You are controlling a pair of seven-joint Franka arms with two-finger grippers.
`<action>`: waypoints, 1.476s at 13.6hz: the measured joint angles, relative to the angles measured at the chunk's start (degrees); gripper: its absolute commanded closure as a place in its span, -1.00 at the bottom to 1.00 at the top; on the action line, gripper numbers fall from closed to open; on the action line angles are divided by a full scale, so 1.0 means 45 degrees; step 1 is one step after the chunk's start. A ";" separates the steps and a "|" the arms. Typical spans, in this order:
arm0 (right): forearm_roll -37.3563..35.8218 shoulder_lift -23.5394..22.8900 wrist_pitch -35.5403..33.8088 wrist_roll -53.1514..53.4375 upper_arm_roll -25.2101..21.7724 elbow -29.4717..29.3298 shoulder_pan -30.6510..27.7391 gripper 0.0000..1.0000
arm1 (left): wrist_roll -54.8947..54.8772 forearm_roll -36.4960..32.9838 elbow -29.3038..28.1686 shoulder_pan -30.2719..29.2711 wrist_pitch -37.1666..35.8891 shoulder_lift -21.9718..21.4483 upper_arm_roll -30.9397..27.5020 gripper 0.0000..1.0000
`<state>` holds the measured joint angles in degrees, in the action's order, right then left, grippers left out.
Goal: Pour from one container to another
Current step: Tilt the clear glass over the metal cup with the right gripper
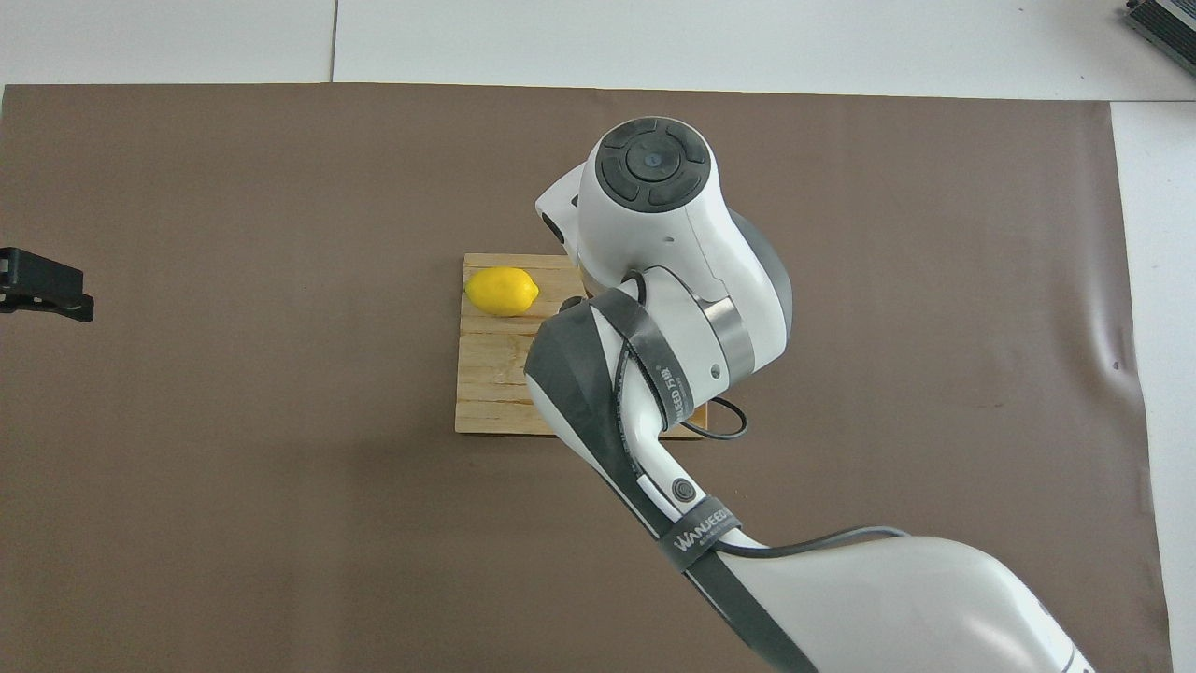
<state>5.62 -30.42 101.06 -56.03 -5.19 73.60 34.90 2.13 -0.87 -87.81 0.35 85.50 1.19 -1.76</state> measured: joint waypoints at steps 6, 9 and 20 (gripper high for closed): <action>-0.0137 -0.0051 -0.0207 0.0098 0.0000 -0.0044 0.0046 0.40 | 0.0000 0.0000 0.0000 0.0000 0.0000 0.0000 0.0000 -1.00; -0.0137 -0.0064 -0.0207 0.0249 0.0000 -0.0093 0.0136 0.40 | 0.0000 0.0000 0.0000 0.0000 0.0000 0.0000 0.0000 -1.00; -0.0165 -0.0405 -0.0207 0.0425 -0.0008 -0.0495 0.0190 0.42 | 0.0000 0.0000 0.0000 0.0000 0.0000 0.0000 0.0000 -1.00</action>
<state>4.88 -32.24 100.13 -54.11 -5.22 71.37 35.76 2.13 -0.87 -87.81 0.35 85.50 1.19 -1.76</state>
